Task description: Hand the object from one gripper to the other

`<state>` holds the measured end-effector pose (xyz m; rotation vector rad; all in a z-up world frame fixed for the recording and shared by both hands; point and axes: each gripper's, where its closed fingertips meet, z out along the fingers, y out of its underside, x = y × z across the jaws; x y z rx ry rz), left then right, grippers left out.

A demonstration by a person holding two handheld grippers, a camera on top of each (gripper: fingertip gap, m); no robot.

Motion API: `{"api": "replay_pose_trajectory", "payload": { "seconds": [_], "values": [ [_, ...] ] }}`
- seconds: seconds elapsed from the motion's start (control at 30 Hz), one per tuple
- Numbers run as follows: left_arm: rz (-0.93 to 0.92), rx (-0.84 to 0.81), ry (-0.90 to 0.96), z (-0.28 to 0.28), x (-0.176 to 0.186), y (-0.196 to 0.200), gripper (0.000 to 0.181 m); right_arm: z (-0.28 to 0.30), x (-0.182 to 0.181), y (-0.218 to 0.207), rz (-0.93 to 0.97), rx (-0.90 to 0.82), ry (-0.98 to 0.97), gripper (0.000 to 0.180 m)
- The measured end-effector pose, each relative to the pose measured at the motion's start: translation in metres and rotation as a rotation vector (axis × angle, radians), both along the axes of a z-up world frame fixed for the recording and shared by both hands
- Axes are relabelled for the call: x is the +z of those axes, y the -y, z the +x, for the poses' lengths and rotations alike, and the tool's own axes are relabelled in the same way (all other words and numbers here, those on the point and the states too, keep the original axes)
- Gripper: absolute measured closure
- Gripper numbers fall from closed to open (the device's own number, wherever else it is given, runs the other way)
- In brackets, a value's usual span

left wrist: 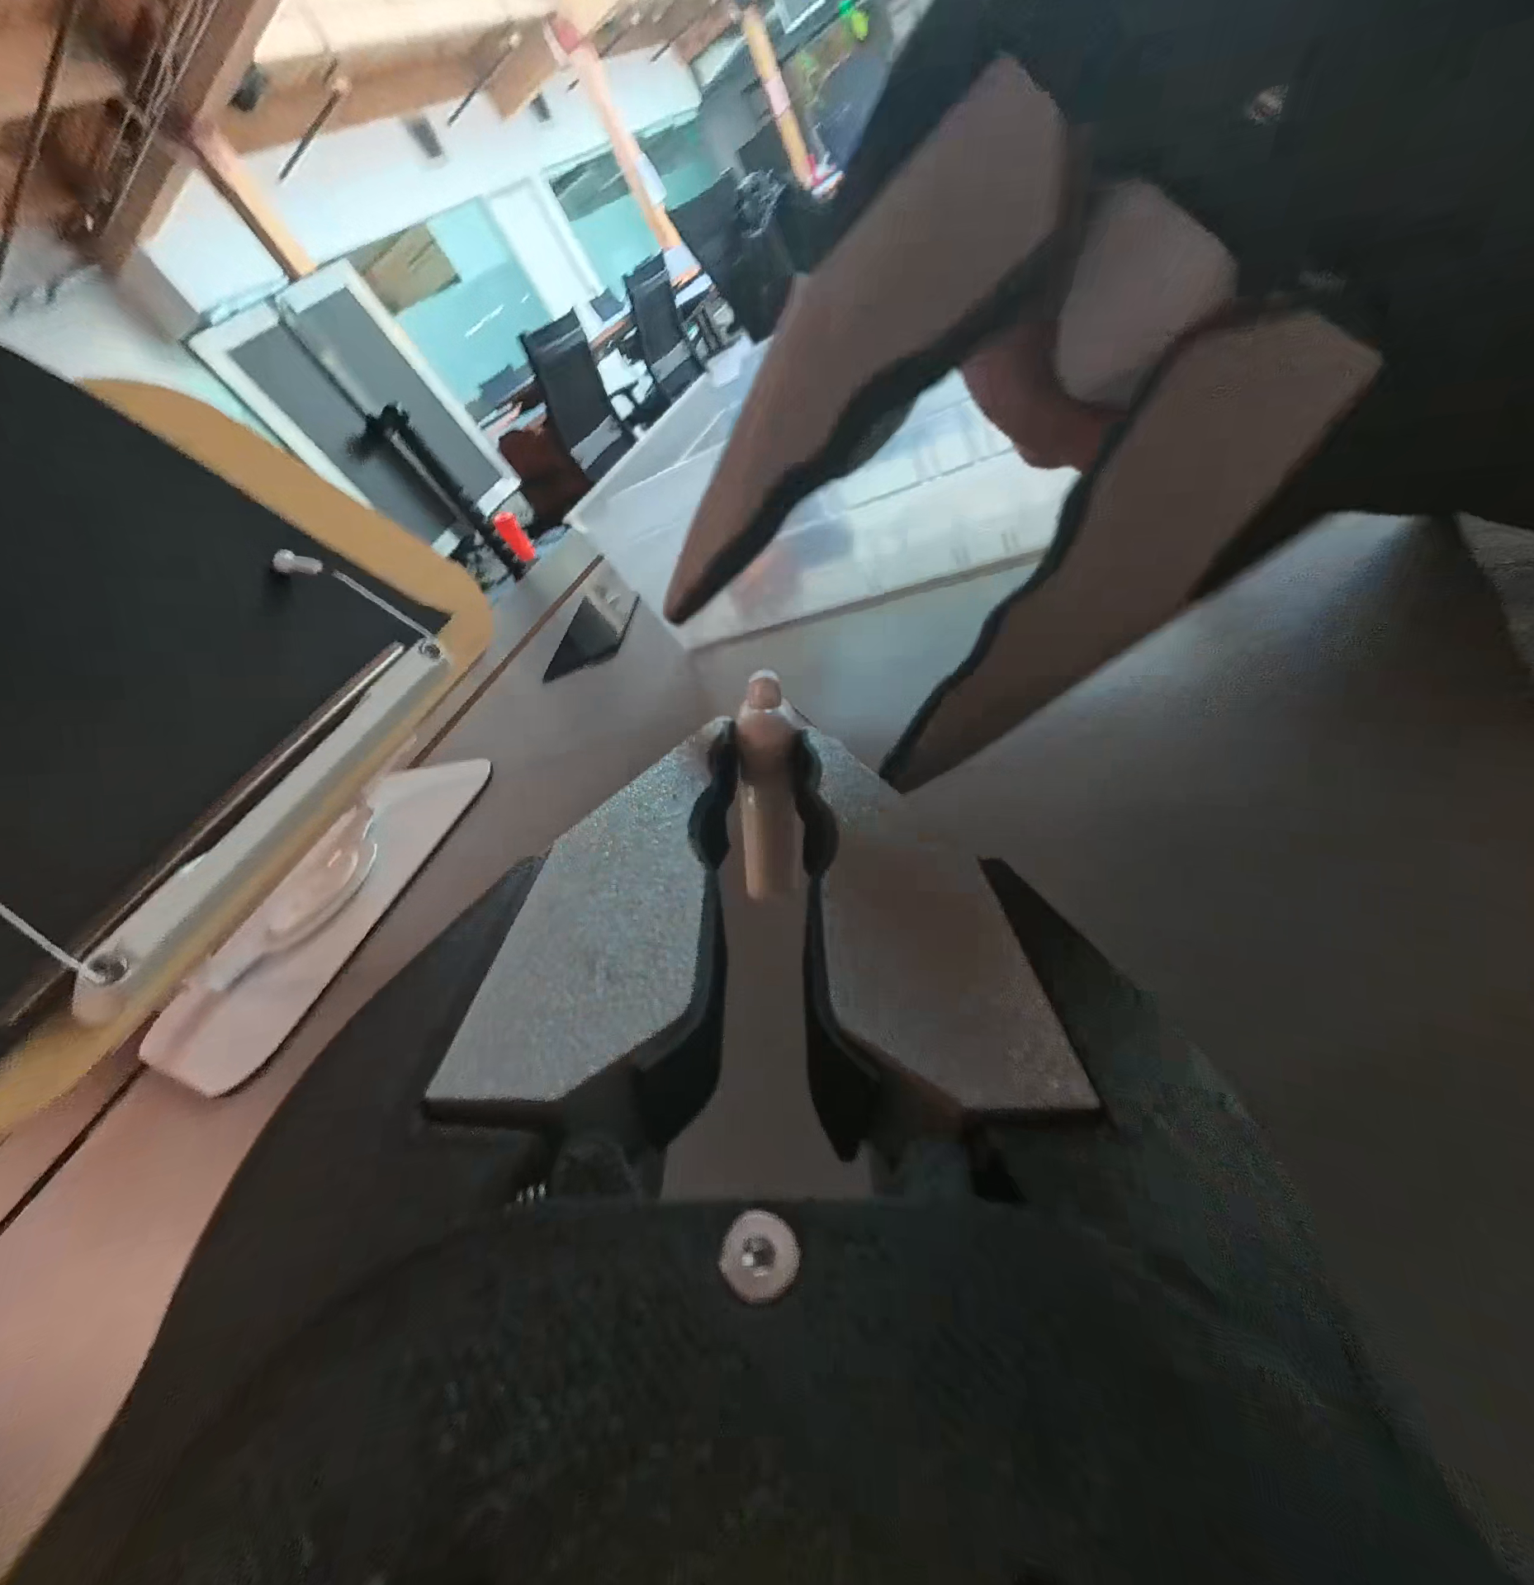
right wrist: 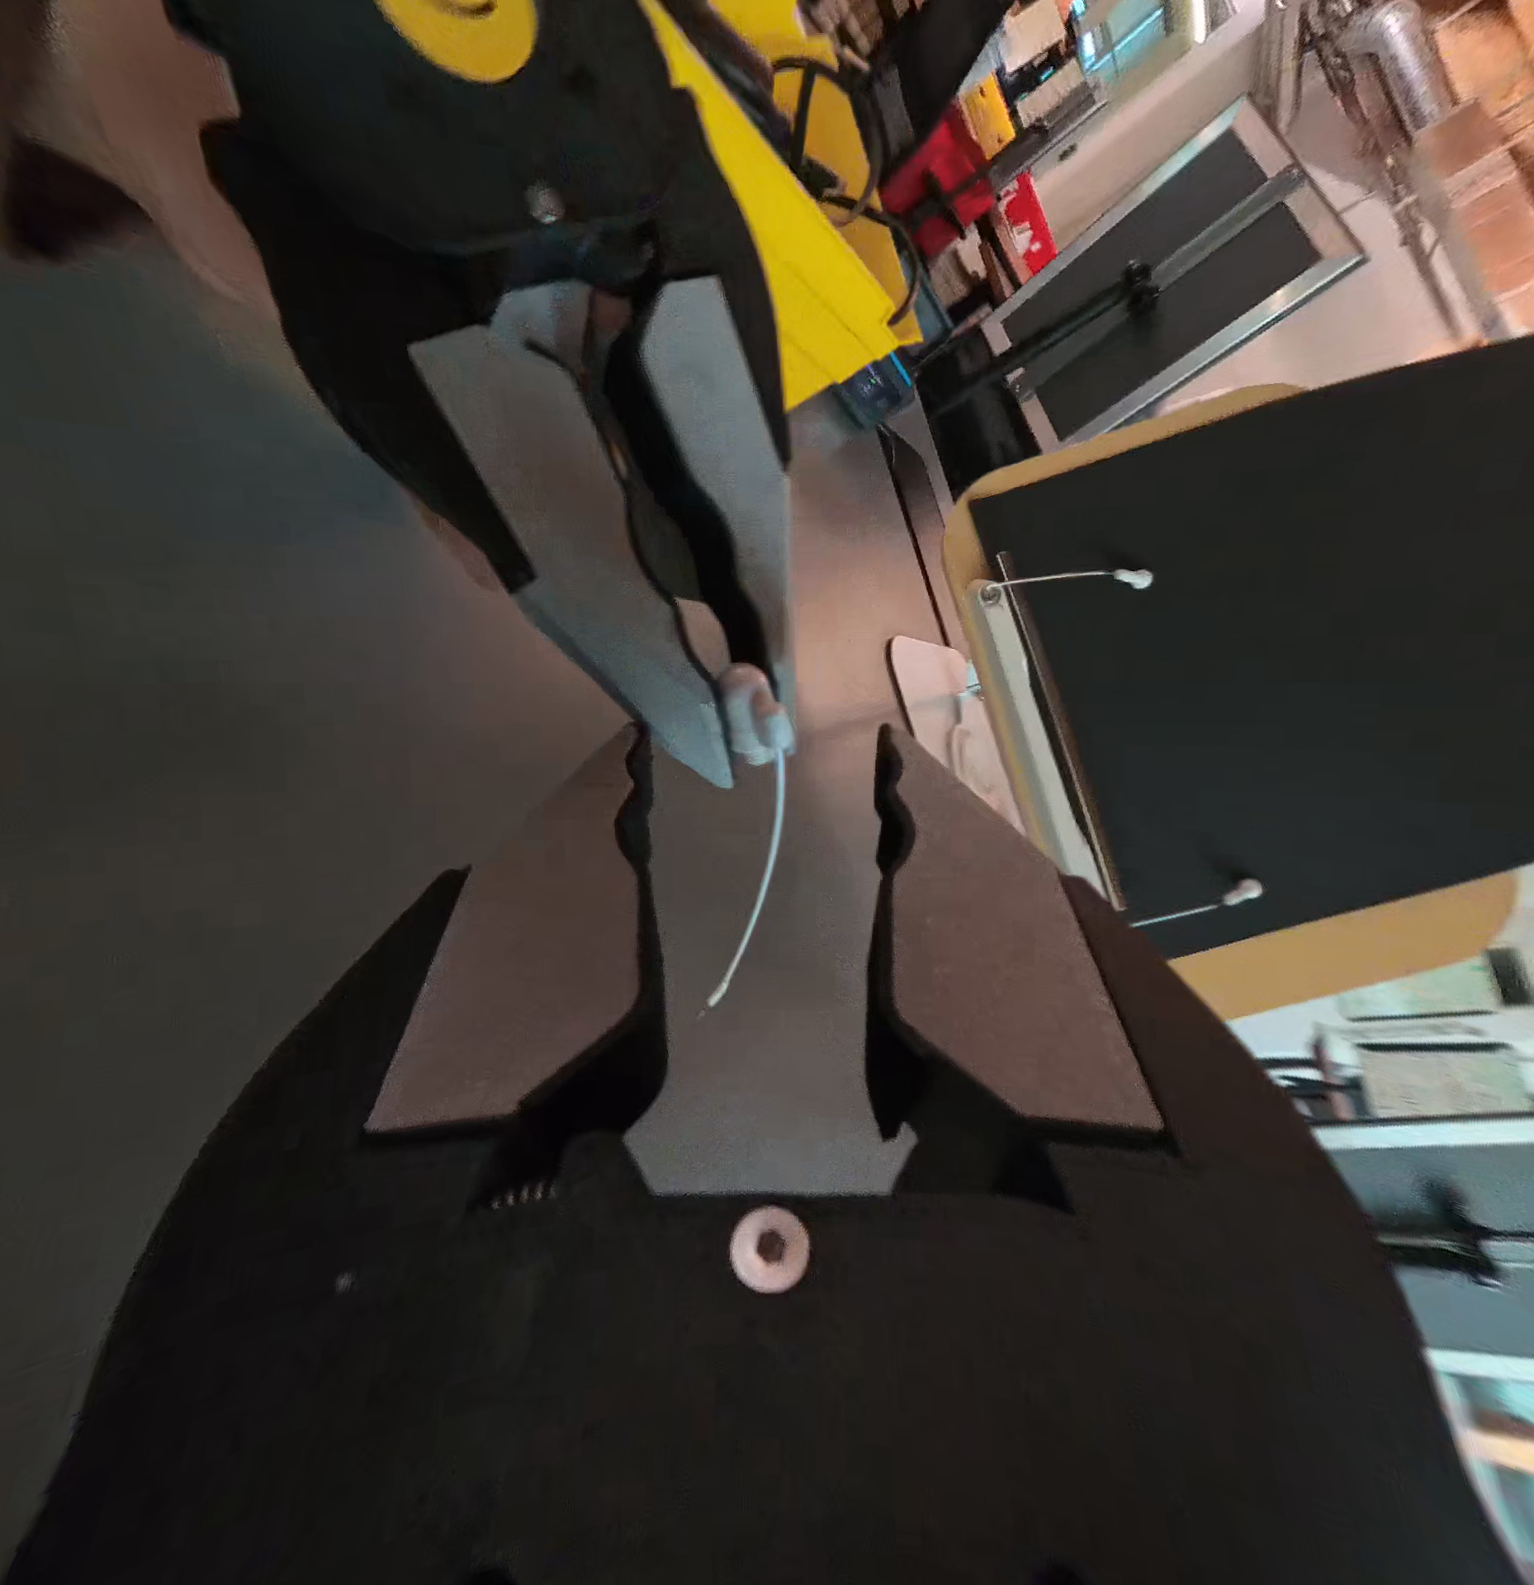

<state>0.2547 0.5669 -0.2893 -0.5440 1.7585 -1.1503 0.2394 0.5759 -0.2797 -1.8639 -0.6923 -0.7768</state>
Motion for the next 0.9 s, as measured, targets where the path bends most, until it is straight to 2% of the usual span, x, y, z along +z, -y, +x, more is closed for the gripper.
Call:
{"api": "replay_pose_trajectory", "payload": {
  "seconds": [0.1, 0.2, 0.47, 0.53, 0.6, 0.73, 0.9],
  "values": [
    [-0.057, -0.065, -0.01, -0.005, 0.004, 0.005, 0.171, -0.006, 0.019, 0.014, 0.064, 0.096, -0.179, 0.148],
    [-0.111, -0.12, 0.047, -0.012, 0.018, 0.009, 0.171, -0.007, 0.032, 0.023, 0.1, 0.138, -0.35, 0.14],
    [-0.241, -0.282, 0.109, -0.035, 0.043, 0.022, 0.172, -0.028, 0.021, 0.023, 0.024, 0.246, -0.439, 0.152],
    [-0.274, -0.316, 0.119, -0.04, 0.048, 0.024, 0.172, -0.024, 0.015, 0.021, -0.002, 0.217, -0.436, 0.154],
    [-0.287, -0.323, 0.117, -0.041, 0.05, 0.024, 0.172, -0.024, 0.018, 0.021, 0.019, 0.226, -0.433, 0.18],
    [-0.285, -0.289, 0.094, -0.036, 0.044, 0.023, 0.172, -0.025, 0.033, 0.026, 0.067, 0.269, -0.539, 0.18],
    [-0.278, -0.259, 0.067, -0.031, 0.038, 0.022, 0.172, -0.014, 0.031, 0.024, 0.069, 0.224, -0.582, 0.18]
  ]
}}
